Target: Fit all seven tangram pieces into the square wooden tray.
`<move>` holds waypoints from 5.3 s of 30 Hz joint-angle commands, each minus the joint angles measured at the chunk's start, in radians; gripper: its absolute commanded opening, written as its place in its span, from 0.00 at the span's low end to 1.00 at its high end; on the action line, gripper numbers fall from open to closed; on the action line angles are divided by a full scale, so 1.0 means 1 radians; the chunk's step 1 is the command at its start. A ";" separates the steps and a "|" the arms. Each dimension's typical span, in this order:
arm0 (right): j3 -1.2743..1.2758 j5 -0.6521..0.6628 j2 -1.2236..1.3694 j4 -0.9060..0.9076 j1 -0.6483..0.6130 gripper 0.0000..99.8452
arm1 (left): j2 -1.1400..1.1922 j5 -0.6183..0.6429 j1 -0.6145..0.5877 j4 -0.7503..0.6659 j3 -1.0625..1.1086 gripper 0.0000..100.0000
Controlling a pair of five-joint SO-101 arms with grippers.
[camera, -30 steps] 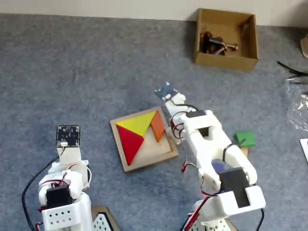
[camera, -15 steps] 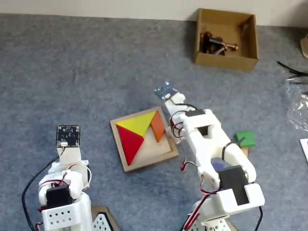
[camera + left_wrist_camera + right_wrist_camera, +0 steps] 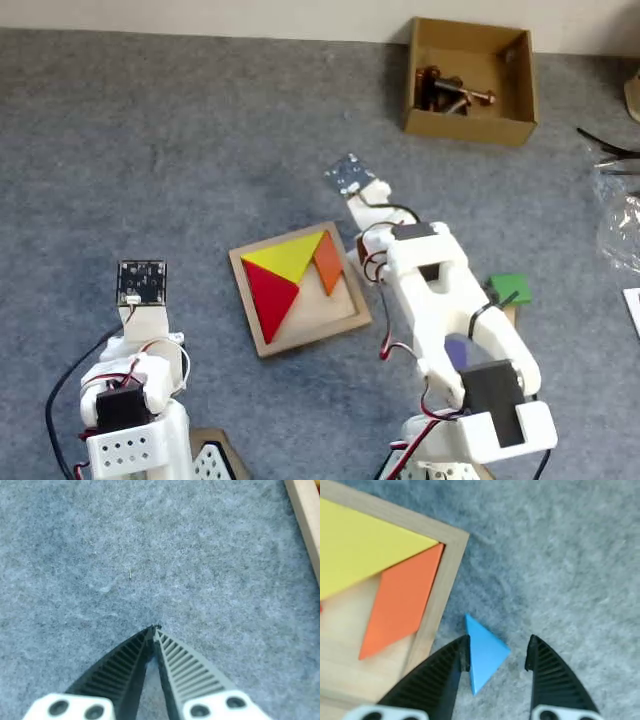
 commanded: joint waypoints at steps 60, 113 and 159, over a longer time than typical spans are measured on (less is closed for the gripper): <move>0.176 0.011 -0.262 -0.007 -0.099 0.18 | -0.005 0.009 -0.013 0.005 0.019 0.01; 0.140 0.005 -0.079 -0.073 0.016 0.18 | -0.005 0.009 -0.013 0.005 0.019 0.01; -0.325 -0.532 -0.067 0.466 -0.008 0.11 | -0.005 0.009 -0.013 0.005 0.019 0.01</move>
